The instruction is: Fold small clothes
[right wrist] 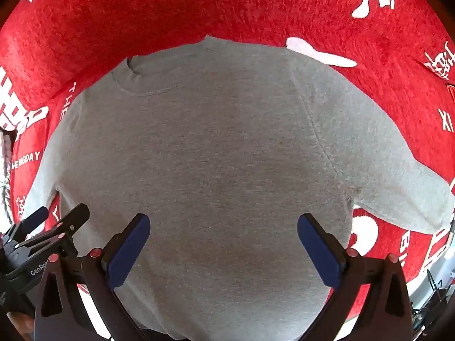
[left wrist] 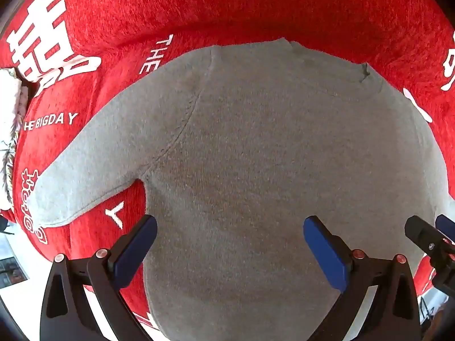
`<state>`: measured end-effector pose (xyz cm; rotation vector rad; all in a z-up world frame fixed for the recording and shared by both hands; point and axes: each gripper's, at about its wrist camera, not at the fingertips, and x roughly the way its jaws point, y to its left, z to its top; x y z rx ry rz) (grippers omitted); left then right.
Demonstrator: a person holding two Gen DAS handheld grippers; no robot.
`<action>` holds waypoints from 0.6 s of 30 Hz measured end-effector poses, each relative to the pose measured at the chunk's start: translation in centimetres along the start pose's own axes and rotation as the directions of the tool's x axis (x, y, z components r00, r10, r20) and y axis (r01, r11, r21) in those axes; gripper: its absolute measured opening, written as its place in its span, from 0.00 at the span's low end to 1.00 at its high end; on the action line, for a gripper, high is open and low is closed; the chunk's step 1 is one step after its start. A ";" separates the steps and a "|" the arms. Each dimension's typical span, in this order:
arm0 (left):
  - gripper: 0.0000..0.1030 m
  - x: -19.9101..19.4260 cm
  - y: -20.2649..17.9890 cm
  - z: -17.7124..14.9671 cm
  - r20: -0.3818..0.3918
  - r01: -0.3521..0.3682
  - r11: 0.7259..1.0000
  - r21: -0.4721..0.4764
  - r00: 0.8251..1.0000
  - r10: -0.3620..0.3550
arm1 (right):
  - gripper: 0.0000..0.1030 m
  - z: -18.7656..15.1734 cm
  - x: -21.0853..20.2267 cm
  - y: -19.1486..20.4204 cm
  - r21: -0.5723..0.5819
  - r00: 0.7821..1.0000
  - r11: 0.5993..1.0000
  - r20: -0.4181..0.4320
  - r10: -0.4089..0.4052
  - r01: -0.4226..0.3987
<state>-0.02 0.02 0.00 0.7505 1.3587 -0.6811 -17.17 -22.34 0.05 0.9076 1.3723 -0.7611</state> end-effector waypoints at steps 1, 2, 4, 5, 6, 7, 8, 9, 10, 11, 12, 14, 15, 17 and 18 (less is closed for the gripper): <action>1.00 0.0 -0.1 0.1 0.006 0.003 1.000 -0.008 1.000 -0.003 | 1.00 0.0 0.0 0.0 0.003 1.000 1.000 0.000 0.001 -0.001; 1.00 0.0 -0.1 0.1 0.007 0.003 1.000 -0.008 1.000 -0.003 | 1.00 0.0 0.0 0.0 0.006 1.000 1.000 -0.001 0.001 -0.001; 1.00 0.0 -0.1 0.0 0.008 0.001 1.000 -0.010 1.000 -0.001 | 1.00 0.0 0.0 0.0 0.008 1.000 1.000 0.000 -0.002 0.002; 1.00 0.1 -0.2 -0.1 0.009 0.000 1.000 -0.010 1.000 0.000 | 1.00 0.0 0.0 0.0 0.007 1.000 1.000 0.001 -0.002 0.002; 1.00 0.1 -0.3 -0.1 0.009 -0.001 1.000 -0.010 1.000 0.001 | 1.00 -0.1 0.0 0.0 0.005 1.000 1.000 0.001 -0.003 0.003; 1.00 0.2 -0.4 -0.2 0.008 -0.004 1.000 -0.008 1.000 0.005 | 1.00 -0.1 -0.1 0.0 0.005 1.000 1.000 0.002 -0.004 0.004; 1.00 0.3 -0.5 -0.3 0.006 -0.010 1.000 -0.007 1.000 0.010 | 1.00 -0.1 0.0 0.0 0.006 1.000 1.000 0.001 -0.006 0.006; 1.00 0.2 -0.2 -0.1 0.005 -0.013 1.000 -0.002 1.000 0.013 | 1.00 -0.1 -0.1 0.0 0.006 1.000 1.000 0.000 -0.007 0.007; 1.00 0.3 -0.2 -0.1 0.004 -0.013 1.000 -0.002 1.000 0.013 | 1.00 -0.1 -0.1 0.0 0.007 1.000 1.000 0.000 -0.007 0.007; 1.00 0.4 -0.3 -0.2 0.004 -0.012 1.000 -0.004 1.000 0.012 | 1.00 -0.2 -0.1 0.0 0.009 1.000 1.000 0.000 -0.006 0.006; 1.00 0.4 -0.4 -0.3 0.004 -0.012 1.000 -0.005 1.000 0.012 | 1.00 -0.1 -0.1 0.0 0.010 1.000 1.000 0.000 -0.006 0.006; 1.00 0.5 -0.5 -0.4 0.005 -0.012 1.000 -0.007 1.000 0.012 | 1.00 -0.2 -0.2 -0.1 0.010 1.000 1.000 0.001 -0.007 0.007; 1.00 0.5 -0.7 -0.5 0.005 -0.012 1.000 -0.006 1.000 0.012 | 1.00 -0.2 -0.2 -0.1 0.009 1.000 1.000 0.001 -0.007 0.007; 1.00 0.0 0.1 -0.1 0.011 -0.008 1.000 -0.006 1.000 0.008 | 1.00 -0.1 -0.2 -0.1 0.007 1.000 1.000 0.000 -0.007 0.007; 1.00 0.0 0.1 -0.1 0.010 -0.007 1.000 -0.004 1.000 0.007 | 1.00 -0.2 -0.2 -0.1 0.006 1.000 1.000 0.000 -0.008 0.008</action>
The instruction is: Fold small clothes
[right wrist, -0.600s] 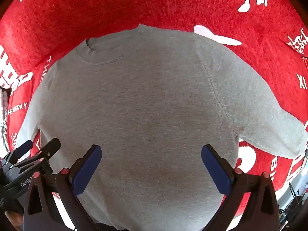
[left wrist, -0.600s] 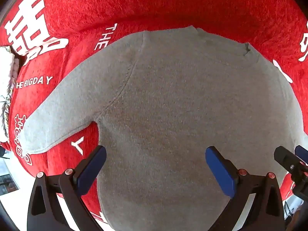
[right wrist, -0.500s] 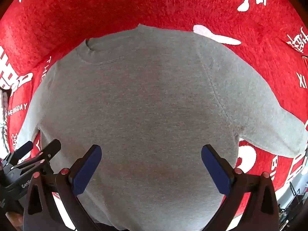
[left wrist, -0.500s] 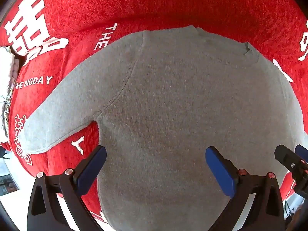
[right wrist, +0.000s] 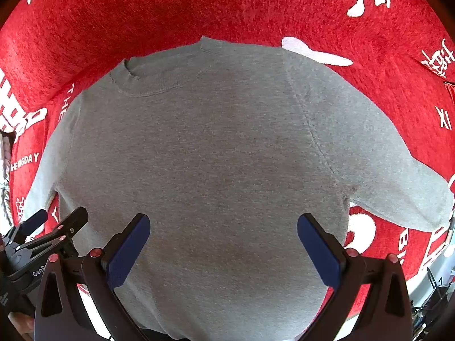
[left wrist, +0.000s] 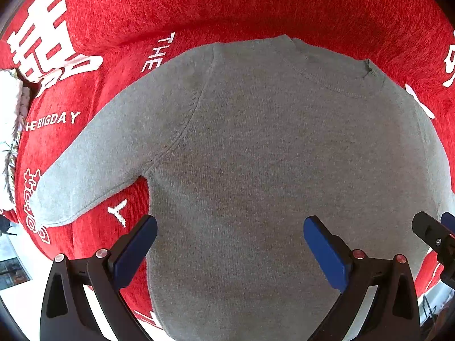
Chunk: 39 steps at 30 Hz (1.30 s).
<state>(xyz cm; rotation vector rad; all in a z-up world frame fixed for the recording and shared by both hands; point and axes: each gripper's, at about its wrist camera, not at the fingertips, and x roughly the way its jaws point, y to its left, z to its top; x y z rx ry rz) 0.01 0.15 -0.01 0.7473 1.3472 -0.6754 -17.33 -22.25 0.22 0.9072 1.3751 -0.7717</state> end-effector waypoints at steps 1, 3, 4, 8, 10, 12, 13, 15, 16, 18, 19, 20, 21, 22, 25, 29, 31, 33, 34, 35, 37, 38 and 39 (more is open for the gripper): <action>1.00 0.0 0.0 0.0 0.000 -0.001 1.000 0.000 1.000 0.001 | 1.00 0.0 0.0 -0.1 0.000 1.000 1.000 0.000 -0.001 0.001; 1.00 0.0 0.1 0.0 -0.002 0.009 1.000 0.000 1.000 -0.009 | 1.00 -0.1 -0.1 -0.1 -0.001 1.000 1.000 0.001 -0.001 0.001; 1.00 0.0 0.2 -0.1 -0.001 0.014 1.000 -0.001 1.000 -0.014 | 1.00 -0.1 -0.1 -0.1 -0.001 1.000 1.000 0.001 -0.001 0.001; 1.00 -0.2 0.2 -0.3 0.003 0.005 1.000 -0.001 1.000 -0.005 | 1.00 -0.1 -0.1 -0.1 0.002 1.000 1.000 0.001 0.002 -0.002; 1.00 -0.2 0.1 -0.4 0.006 0.005 1.000 0.001 1.000 -0.005 | 1.00 -0.2 -0.2 -0.1 0.003 1.000 1.000 0.002 0.003 -0.003; 1.00 -0.3 0.1 -0.6 0.008 0.008 1.000 0.003 1.000 -0.008 | 1.00 -0.3 -0.3 -0.1 0.002 1.000 1.000 0.006 -0.003 0.003; 1.00 -0.3 0.1 -0.5 0.007 0.008 1.000 0.003 1.000 -0.008 | 1.00 -0.3 -0.3 -0.1 0.002 1.000 1.000 0.006 -0.003 0.003; 1.00 -0.3 0.1 -0.5 0.002 0.013 1.000 0.005 1.000 -0.013 | 1.00 -0.4 -0.3 -0.1 0.006 1.000 1.000 0.006 -0.002 0.002; 1.00 -0.2 0.2 -0.6 -0.004 0.007 1.000 0.006 1.000 -0.007 | 1.00 -0.4 -0.3 -0.1 0.006 1.000 1.000 0.006 -0.004 0.004; 1.00 -0.2 0.3 -0.7 -0.007 0.008 1.000 0.006 1.000 -0.008 | 1.00 -0.5 -0.2 0.0 0.005 1.000 1.000 0.003 -0.009 0.009; 1.00 -0.2 0.4 -0.7 -0.006 0.009 1.000 0.005 1.000 -0.009 | 1.00 -0.5 -0.2 0.1 0.006 1.000 1.000 0.002 -0.008 0.008; 1.00 -0.2 0.4 -0.7 -0.006 0.010 1.000 0.005 1.000 -0.009 | 1.00 -0.5 -0.2 0.1 0.007 1.000 1.000 0.000 -0.008 0.008; 1.00 -0.2 0.5 -0.7 -0.005 0.009 1.000 0.005 1.000 -0.009 | 1.00 -0.5 -0.2 0.1 0.008 1.000 1.000 -0.001 -0.008 0.008; 1.00 -0.2 0.5 -0.7 -0.003 0.004 1.000 0.005 1.000 -0.004 | 1.00 -0.5 -0.2 0.1 0.007 1.000 1.000 -0.001 -0.008 0.008; 1.00 -0.1 0.6 -0.7 -0.001 0.005 1.000 0.005 1.000 -0.005 | 1.00 -0.6 -0.2 0.1 0.006 1.000 1.000 -0.001 -0.011 0.011; 1.00 -0.1 0.6 -0.7 0.001 0.006 1.000 0.004 1.000 -0.006 | 1.00 -0.7 -0.2 0.3 0.005 1.000 1.000 -0.001 -0.012 0.012; 1.00 -0.1 0.9 -0.7 -0.013 0.020 1.000 0.002 1.000 -0.020 | 1.00 -0.7 -0.3 0.4 0.003 1.000 1.000 0.000 -0.014 0.014; 1.00 -0.1 1.1 -0.6 -0.018 0.024 1.000 0.001 1.000 -0.024 | 1.00 -0.6 -0.3 0.5 0.003 1.000 1.000 0.000 -0.015 0.015; 1.00 -0.1 1.2 -0.5 -0.028 0.025 1.000 0.001 0.999 -0.025 | 1.00 -0.6 -0.3 0.5 0.004 1.000 1.000 -0.001 -0.015 0.015; 1.00 -0.1 1.2 -0.5 -0.028 0.025 1.000 0.002 0.999 -0.025 | 1.00 -0.6 -0.3 0.5 0.003 1.000 1.000 -0.001 -0.015 0.015; 1.00 0.0 1.3 -0.5 -0.020 0.020 1.000 0.001 1.000 -0.020 | 1.00 -0.6 -0.3 0.6 0.003 1.000 1.000 -0.002 -0.015 0.015; 1.00 0.1 1.4 -0.5 -0.021 0.022 1.000 0.001 1.000 -0.022 | 1.00 -0.6 -0.3 0.6 0.002 1.000 1.000 -0.003 -0.016 0.016; 1.00 0.1 1.5 -0.4 -0.018 0.020 1.000 0.000 1.000 -0.020 | 1.00 -0.6 -0.3 0.8 0.002 1.000 1.000 -0.003 -0.017 0.017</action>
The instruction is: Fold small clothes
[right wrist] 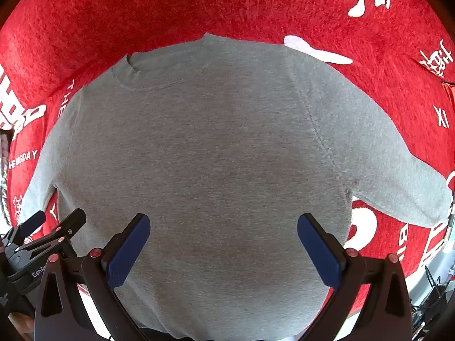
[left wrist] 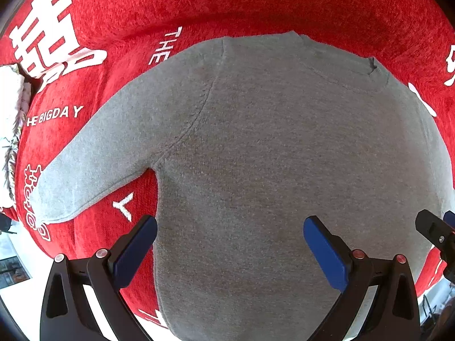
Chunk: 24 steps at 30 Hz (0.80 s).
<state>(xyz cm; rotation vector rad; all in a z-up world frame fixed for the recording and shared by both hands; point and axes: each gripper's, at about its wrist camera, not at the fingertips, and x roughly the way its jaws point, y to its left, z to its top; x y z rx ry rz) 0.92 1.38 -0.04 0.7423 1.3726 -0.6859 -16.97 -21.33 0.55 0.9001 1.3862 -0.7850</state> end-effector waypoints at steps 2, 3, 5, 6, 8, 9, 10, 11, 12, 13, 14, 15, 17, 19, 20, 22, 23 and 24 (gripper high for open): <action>1.00 0.0 0.0 -0.1 0.033 -0.029 1.000 -0.003 0.999 0.029 | 1.00 0.0 0.0 0.1 -0.003 1.000 1.000 -0.001 -0.002 0.002; 1.00 0.1 0.2 -0.1 0.031 -0.028 1.000 -0.006 0.999 0.028 | 1.00 0.0 0.0 0.2 -0.004 1.000 1.000 0.000 -0.003 0.003; 1.00 0.2 0.3 -0.2 0.032 -0.034 0.999 -0.011 0.999 0.034 | 1.00 -0.1 0.0 0.2 -0.010 1.000 1.000 0.002 -0.006 0.006; 1.00 0.2 0.4 -0.2 0.034 -0.035 0.999 -0.013 0.999 0.036 | 1.00 -0.1 0.0 0.2 -0.010 1.000 1.000 0.002 -0.006 0.006; 1.00 0.2 0.4 -0.3 0.029 -0.040 0.999 -0.014 0.999 0.041 | 1.00 0.0 0.0 0.2 -0.007 1.000 1.000 0.003 -0.006 0.006; 1.00 0.2 0.5 -0.3 0.025 -0.040 0.999 -0.014 0.999 0.040 | 1.00 0.0 0.0 0.2 -0.007 1.000 1.000 0.003 -0.007 0.007; 1.00 0.2 0.6 -0.3 0.024 -0.043 0.999 -0.015 0.999 0.044 | 1.00 0.0 0.0 0.2 -0.006 1.000 1.000 0.004 -0.006 0.007; 1.00 0.1 0.6 -0.3 0.022 -0.046 0.999 -0.015 0.999 0.047 | 1.00 0.0 0.0 0.3 -0.007 1.000 1.000 0.004 -0.006 0.006; 1.00 0.1 0.7 -0.3 0.022 -0.048 0.999 -0.017 0.999 0.048 | 1.00 0.0 0.0 0.3 -0.008 1.000 1.000 0.005 -0.007 0.007; 1.00 0.1 0.7 -0.4 0.023 -0.051 0.999 -0.017 0.998 0.051 | 1.00 0.1 0.0 0.4 -0.011 1.000 1.000 0.005 -0.008 0.008; 1.00 0.1 0.8 -0.3 0.025 -0.048 0.999 -0.020 0.999 0.048 | 1.00 0.1 0.0 0.4 -0.012 1.000 1.000 0.006 -0.011 0.011; 1.00 0.1 0.8 -0.4 0.023 -0.050 0.999 -0.021 0.998 0.051 | 1.00 0.1 0.0 0.5 -0.013 1.000 1.000 0.008 -0.012 0.012; 1.00 0.0 0.9 -0.4 0.023 -0.059 0.998 -0.023 0.998 0.059 | 1.00 0.1 -0.1 0.7 -0.016 1.000 1.000 0.009 -0.013 0.013; 1.00 -0.1 0.8 -0.4 0.022 -0.058 0.998 -0.024 0.998 0.059 | 1.00 0.1 -0.1 0.8 -0.019 1.000 1.000 0.010 -0.014 0.014; 1.00 -0.1 0.8 -0.4 0.023 -0.057 0.998 -0.023 0.998 0.058 | 1.00 0.1 -0.1 0.9 -0.020 1.000 1.000 0.010 -0.015 0.015; 1.00 -0.2 0.9 -0.5 0.033 -0.055 0.998 -0.025 0.998 0.056 | 1.00 0.0 -0.2 1.1 -0.018 1.000 1.000 0.011 -0.014 0.014; 1.00 -0.2 0.9 -0.5 0.034 -0.052 0.998 -0.026 0.998 0.053 | 1.00 0.0 -0.2 1.2 -0.019 1.000 1.000 0.012 -0.013 0.013; 1.00 -0.2 1.0 -0.6 0.036 -0.043 0.999 -0.031 0.998 0.044 | 1.00 -0.1 -0.2 1.3 -0.020 1.000 1.000 0.013 -0.012 0.012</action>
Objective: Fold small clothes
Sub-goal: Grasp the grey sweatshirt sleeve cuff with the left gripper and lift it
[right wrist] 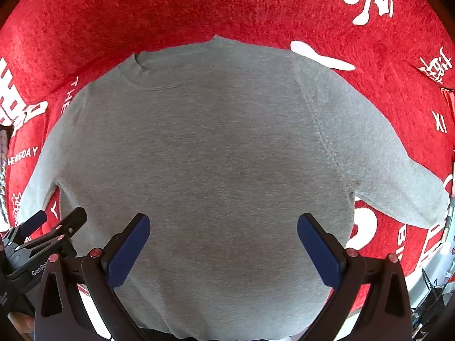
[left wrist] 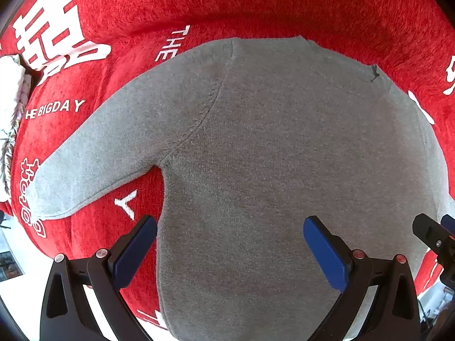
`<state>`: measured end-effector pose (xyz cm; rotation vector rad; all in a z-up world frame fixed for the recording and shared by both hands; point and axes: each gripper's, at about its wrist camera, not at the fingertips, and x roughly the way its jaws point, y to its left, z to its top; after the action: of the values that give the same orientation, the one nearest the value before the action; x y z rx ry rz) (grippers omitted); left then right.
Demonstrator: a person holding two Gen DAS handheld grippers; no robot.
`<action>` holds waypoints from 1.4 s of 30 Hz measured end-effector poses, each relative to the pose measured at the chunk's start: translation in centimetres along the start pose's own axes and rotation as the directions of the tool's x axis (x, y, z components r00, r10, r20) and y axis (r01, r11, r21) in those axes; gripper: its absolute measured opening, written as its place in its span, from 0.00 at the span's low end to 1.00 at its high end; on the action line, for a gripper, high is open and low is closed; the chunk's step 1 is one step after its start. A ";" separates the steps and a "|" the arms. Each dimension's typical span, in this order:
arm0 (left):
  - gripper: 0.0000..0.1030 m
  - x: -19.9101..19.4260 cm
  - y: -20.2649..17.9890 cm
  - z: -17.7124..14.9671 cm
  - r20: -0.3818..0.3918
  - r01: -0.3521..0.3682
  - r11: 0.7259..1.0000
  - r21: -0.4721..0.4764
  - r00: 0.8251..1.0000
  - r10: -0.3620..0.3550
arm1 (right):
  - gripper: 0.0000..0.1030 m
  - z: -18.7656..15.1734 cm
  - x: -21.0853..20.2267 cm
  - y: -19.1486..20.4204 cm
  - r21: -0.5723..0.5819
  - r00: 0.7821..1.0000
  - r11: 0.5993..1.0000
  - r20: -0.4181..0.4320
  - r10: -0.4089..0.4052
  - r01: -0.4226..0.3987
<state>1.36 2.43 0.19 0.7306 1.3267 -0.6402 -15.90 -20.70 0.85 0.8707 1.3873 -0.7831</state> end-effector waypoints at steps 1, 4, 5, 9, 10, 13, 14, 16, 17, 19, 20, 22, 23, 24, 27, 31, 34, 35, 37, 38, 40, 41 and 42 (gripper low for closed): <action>1.00 0.1 0.1 0.0 0.007 0.016 1.000 -0.005 1.000 -0.016 | 1.00 0.0 0.0 0.1 -0.002 1.000 1.000 0.001 0.001 -0.001; 1.00 0.2 1.1 -0.3 0.012 0.054 0.998 -0.033 0.999 -0.053 | 1.00 -0.1 0.0 0.7 -0.016 1.000 1.000 0.003 0.002 -0.002; 1.00 0.3 1.8 -0.4 0.021 0.076 0.996 -0.053 0.997 -0.075 | 1.00 -0.2 0.0 1.0 -0.021 1.000 1.000 0.002 0.001 -0.001; 1.00 0.7 5.3 -1.2 0.079 0.131 0.984 -0.121 0.989 -0.121 | 1.00 -0.6 0.2 2.5 -0.049 1.000 0.999 -0.003 0.008 -0.008; 1.00 0.8 6.5 -1.4 0.100 0.137 0.981 -0.140 0.987 -0.124 | 1.00 -0.7 0.2 3.1 -0.060 1.000 0.998 -0.004 0.011 -0.011; 1.00 1.1 11.2 -2.5 0.159 0.157 0.962 -0.221 0.979 -0.124 | 1.00 -1.1 0.3 4.7 -0.093 1.000 0.995 -0.007 0.019 -0.020; 1.00 1.2 12.8 -2.9 0.163 0.153 0.956 -0.252 0.980 -0.114 | 1.00 -1.2 0.4 5.3 -0.104 1.000 0.994 -0.009 0.020 -0.021; 1.00 1.7 16.8 -4.1 0.192 0.148 0.934 -0.325 0.977 -0.088 | 1.00 -1.5 0.7 6.5 -0.127 1.000 0.992 -0.018 0.022 -0.024; 1.00 2.1 18.5 -4.6 0.197 0.152 0.921 -0.358 0.977 -0.085 | 1.00 -1.6 0.8 7.2 -0.140 1.000 0.990 -0.022 0.022 -0.025; 1.00 2.9 22.2 -6.0 0.201 0.159 0.887 -0.434 0.977 -0.076 | 1.00 -1.9 0.9 8.5 -0.161 0.999 0.987 -0.024 0.024 -0.028; 1.00 3.5 23.7 -6.5 0.194 0.159 0.868 -0.471 0.978 -0.074 | 1.00 -2.1 0.9 9.2 -0.173 0.999 0.984 -0.025 0.026 -0.030; 1.00 5.0 26.7 -7.6 0.199 0.192 0.816 -0.546 0.975 -0.096 | 1.00 -2.3 1.0 10.3 -0.190 0.999 0.981 -0.027 0.027 -0.031; 1.00 5.9 28.3 -8.3 0.203 0.219 0.783 -0.583 0.972 -0.121 | 1.00 -2.4 1.1 10.8 -0.200 0.999 0.979 -0.029 0.027 -0.033; 1.00 6.7 28.8 -8.4 0.202 0.243 0.760 -0.603 0.968 -0.149 | 1.00 -2.5 1.2 11.3 -0.209 0.999 0.977 -0.031 0.028 -0.034; 1.00 8.8 30.4 -8.9 0.240 0.342 0.674 -0.655 0.940 -0.243 | 1.00 -2.9 1.6 12.7 -0.233 0.999 0.972 -0.037 0.025 -0.033; 1.00 9.8 30.8 -7.8 0.298 0.413 0.624 -0.664 0.911 -0.285 | 1.00 -3.1 2.2 14.4 -0.255 0.999 0.966 -0.047 0.016 -0.028; 0.94 10.2 30.7 -6.4 0.309 0.417 0.613 -0.671 0.909 -0.279 | 1.00 -3.2 2.3 15.2 -0.269 0.999 0.963 -0.046 0.014 -0.026; 0.89 10.2 30.7 -6.1 0.307 0.410 0.613 -0.675 0.912 -0.272 | 1.00 -3.2 2.3 15.4 -0.270 0.999 0.962 -0.045 0.015 -0.027; 0.43 9.8 30.9 -5.9 0.307 0.397 0.620 -0.677 0.918 -0.253 | 1.00 -3.3 2.2 15.6 -0.275 0.999 0.961 -0.040 0.020 -0.030; 0.30 9.8 31.0 -5.8 0.309 0.406 0.628 -0.663 0.914 -0.264 | 1.00 -3.3 2.2 15.7 -0.277 0.999 0.960 -0.037 0.023 -0.033; 0.17 9.6 31.2 -5.9 0.317 0.421 0.633 -0.650 0.907 -0.277 | 1.00 -3.3 2.1 15.6 -0.276 0.999 0.960 -0.037 0.035 -0.043; 0.16 9.3 31.2 -5.8 0.324 0.421 0.642 -0.641 0.906 -0.271 | 1.00 -3.3 2.1 15.5 -0.273 0.998 0.961 -0.036 0.043 -0.051; 0.06 8.6 31.2 -5.6 0.332 0.417 0.659 -0.626 0.907 -0.259 | 1.00 -3.3 2.0 15.4 -0.269 0.998 0.961 -0.033 0.053 -0.060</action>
<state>23.18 26.27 -5.57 -0.2134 1.3730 -0.4431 -3.96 -10.28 -0.27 0.7054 1.4456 -0.5245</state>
